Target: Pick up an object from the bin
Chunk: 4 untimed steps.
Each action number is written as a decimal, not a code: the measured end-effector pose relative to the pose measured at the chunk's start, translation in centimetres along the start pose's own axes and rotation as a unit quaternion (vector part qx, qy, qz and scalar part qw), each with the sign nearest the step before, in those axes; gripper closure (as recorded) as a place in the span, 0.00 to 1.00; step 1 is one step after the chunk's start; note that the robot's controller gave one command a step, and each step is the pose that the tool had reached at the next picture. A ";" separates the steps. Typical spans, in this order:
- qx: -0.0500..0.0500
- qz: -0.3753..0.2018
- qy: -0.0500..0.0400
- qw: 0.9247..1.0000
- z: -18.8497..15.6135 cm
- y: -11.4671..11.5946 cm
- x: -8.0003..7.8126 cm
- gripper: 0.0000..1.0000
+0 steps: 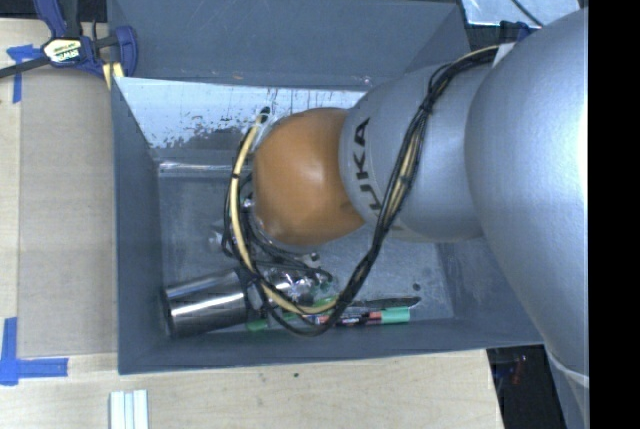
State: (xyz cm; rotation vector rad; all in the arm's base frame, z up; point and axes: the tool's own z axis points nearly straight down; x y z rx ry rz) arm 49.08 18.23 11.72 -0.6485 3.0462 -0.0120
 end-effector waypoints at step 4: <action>-0.006 0.096 0.007 0.995 3.2 -0.7 0.8 0.00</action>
Offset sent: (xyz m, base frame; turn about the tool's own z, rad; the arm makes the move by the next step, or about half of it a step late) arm -0.0060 -0.0161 -0.0339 0.0854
